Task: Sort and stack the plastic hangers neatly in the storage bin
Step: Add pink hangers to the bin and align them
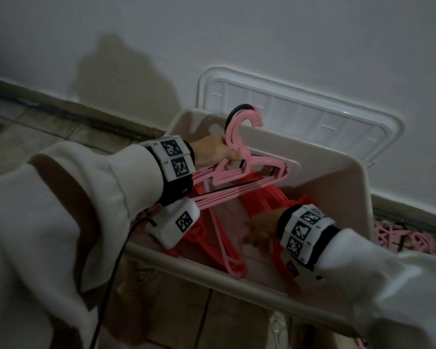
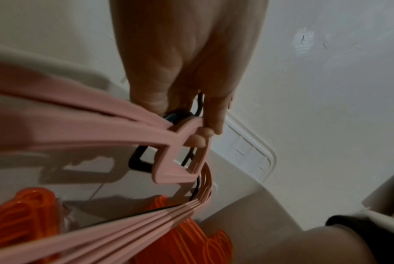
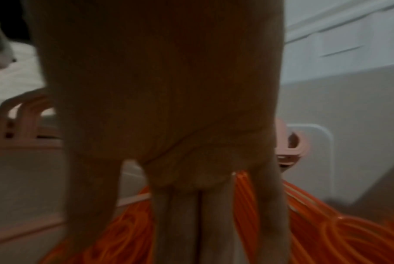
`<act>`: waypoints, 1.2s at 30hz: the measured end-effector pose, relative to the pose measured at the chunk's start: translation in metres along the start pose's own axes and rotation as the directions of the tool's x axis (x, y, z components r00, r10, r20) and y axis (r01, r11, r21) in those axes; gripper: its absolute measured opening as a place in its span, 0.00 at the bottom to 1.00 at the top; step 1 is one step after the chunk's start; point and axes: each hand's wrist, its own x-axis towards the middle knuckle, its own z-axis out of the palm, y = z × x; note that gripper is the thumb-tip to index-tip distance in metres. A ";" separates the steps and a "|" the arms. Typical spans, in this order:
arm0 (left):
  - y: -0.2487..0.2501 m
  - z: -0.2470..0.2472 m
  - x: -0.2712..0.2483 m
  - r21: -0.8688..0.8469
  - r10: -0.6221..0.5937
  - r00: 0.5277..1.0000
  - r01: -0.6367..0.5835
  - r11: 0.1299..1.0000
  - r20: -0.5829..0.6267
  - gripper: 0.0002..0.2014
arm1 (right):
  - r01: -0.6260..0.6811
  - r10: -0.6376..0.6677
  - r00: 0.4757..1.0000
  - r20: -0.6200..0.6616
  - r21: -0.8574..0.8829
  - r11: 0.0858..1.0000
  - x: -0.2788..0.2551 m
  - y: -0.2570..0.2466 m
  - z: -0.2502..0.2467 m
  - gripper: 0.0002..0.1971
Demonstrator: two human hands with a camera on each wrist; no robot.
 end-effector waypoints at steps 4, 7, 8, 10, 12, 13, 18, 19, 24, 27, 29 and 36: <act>0.000 -0.005 -0.005 0.027 -0.030 0.999 0.031 0.999 -0.033 0.19 | 0.017 -0.017 1.000 0.005 -0.079 0.997 0.017 -0.011 0.003 0.23; -0.002 -0.006 -0.007 -0.005 -0.052 0.998 0.052 0.999 -0.028 0.18 | 0.037 -0.045 0.999 -0.025 -0.245 0.969 0.029 -0.014 0.006 0.23; -0.003 -0.006 -0.008 -0.014 -0.053 0.998 0.053 0.999 -0.025 0.18 | 0.040 -0.048 0.999 -0.020 -0.286 0.957 0.032 -0.014 0.008 0.22; -0.003 -0.005 -0.009 -0.018 -0.050 0.999 0.050 0.999 -0.017 0.19 | 0.036 -0.055 0.997 -0.048 -0.326 0.945 0.036 -0.012 0.012 0.19; -0.003 -0.005 -0.010 -0.025 -0.040 0.999 0.039 0.999 -0.011 0.19 | 0.003 -0.042 0.989 -0.142 -0.264 0.964 0.034 -0.010 0.012 0.17; -0.003 -0.005 -0.010 -0.032 -0.035 0.999 0.035 0.999 -0.010 0.19 | -0.005 -0.031 0.983 -0.179 -0.200 0.980 0.032 -0.009 0.011 0.17; -0.001 -0.006 -0.007 0.028 -0.019 0.999 0.021 0.999 -0.051 0.21 | 0.025 -0.023 0.993 -0.119 0.018 1.000 0.017 0.001 -0.007 0.12; 0.000 -0.006 -0.007 0.034 -0.008 0.998 0.010 0.999 -0.059 0.22 | 0.027 -0.018 0.992 -0.124 0.071 0.997 0.015 0.002 -0.008 0.11; 0.006 -0.003 -0.008 0.008 0.012 0.996 -0.012 1.000 -0.093 0.21 | 0.038 -0.023 0.989 -0.148 0.099 0.994 -0.017 0.013 -0.003 0.15; 0.009 -0.003 -0.007 -0.019 0.038 0.995 -0.040 0.999 -0.088 0.21 | 0.095 -0.076 0.991 -0.111 0.181 0.979 -0.040 0.024 -0.004 0.18; 0.009 -0.004 -0.005 -0.036 0.053 0.995 -0.056 0.998 -0.083 0.16 | 0.037 -0.027 0.993 -0.112 0.096 0.995 -0.046 0.027 -0.001 0.19; 0.006 0.005 0.001 0.044 0.083 0.996 -0.081 0.996 -0.039 0.13 | 0.022 -0.033 0.946 -0.323 -0.037 0.999 -0.083 0.062 0.001 0.14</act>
